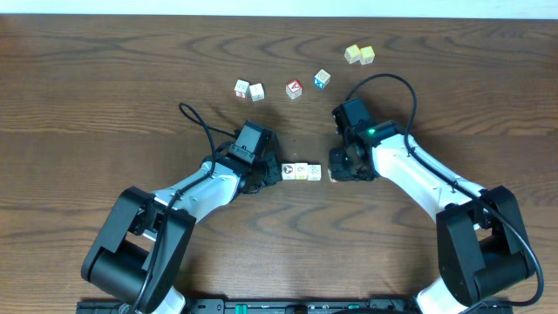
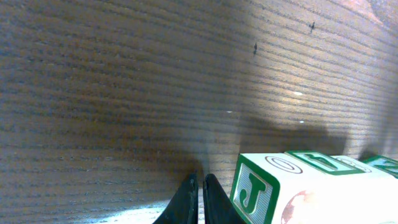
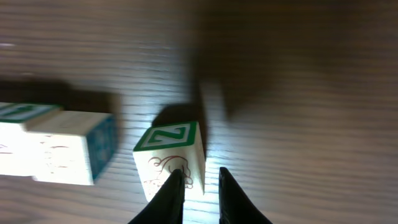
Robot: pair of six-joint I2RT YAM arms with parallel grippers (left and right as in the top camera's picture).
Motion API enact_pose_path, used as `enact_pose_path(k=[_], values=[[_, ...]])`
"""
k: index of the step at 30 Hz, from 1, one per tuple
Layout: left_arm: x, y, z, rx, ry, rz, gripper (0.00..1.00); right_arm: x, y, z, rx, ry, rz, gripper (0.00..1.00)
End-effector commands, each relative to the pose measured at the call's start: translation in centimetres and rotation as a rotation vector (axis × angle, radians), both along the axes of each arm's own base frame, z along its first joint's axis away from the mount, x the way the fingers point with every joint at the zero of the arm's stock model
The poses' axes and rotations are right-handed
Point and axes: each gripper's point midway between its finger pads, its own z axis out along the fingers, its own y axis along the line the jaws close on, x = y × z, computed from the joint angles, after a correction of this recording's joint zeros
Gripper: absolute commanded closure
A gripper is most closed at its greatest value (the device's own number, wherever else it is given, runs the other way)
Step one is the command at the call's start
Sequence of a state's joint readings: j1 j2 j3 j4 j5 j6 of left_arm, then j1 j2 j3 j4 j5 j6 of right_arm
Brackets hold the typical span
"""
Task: Lift 4 blocks
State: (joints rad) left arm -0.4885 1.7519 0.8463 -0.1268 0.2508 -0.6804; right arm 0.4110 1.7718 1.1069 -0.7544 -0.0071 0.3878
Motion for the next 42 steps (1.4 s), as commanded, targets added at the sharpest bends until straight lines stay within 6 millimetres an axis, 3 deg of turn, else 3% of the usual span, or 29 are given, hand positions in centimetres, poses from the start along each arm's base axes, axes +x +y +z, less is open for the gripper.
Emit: enact_pose_path(k=[1, 5, 10, 11, 12, 13, 17, 30, 33, 42], values=[[0.0, 0.6, -0.2, 0.036, -0.002, 0.013, 0.93, 0.0, -3.5, -0.5, -0.125, 0.017, -0.061, 0.82], [0.0, 0.6, -0.2, 0.036, -0.002, 0.013, 0.93, 0.1, -4.3, 0.6, -0.130, 0.041, -0.081, 0.81], [0.0, 0.6, -0.2, 0.035, -0.002, 0.013, 0.92, -0.3, -2.7, 2.3, -0.059, 0.092, -0.018, 0.70], [0.0, 0.6, -0.2, 0.036, -0.002, 0.013, 0.93, -0.5, -2.4, 2.5, -0.038, 0.108, -0.017, 0.62], [0.0, 0.6, -0.2, 0.036, -0.002, 0.013, 0.93, -1.0, -1.6, 2.8, 0.006, 0.133, -0.027, 0.39], [0.0, 0.6, -0.2, 0.036, -0.002, 0.013, 0.93, -1.1, -1.3, 2.8, 0.028, 0.144, -0.040, 0.34], [0.0, 0.6, -0.2, 0.036, -0.002, 0.013, 0.93, -1.8, -0.8, 2.5, 0.067, 0.190, -0.200, 0.31], [0.0, 0.6, -0.2, 0.037, 0.001, 0.013, 0.93, -2.6, -1.2, 1.2, 0.080, 0.255, -0.986, 0.29], [0.0, 0.6, -0.2, 0.037, 0.001, 0.013, 0.93, -2.5, -1.2, 1.2, 0.089, 0.261, -1.152, 0.21], [0.0, 0.6, -0.2, 0.037, 0.001, 0.013, 0.93, -1.6, -2.5, 1.0, 0.055, 0.166, -1.358, 0.16]])
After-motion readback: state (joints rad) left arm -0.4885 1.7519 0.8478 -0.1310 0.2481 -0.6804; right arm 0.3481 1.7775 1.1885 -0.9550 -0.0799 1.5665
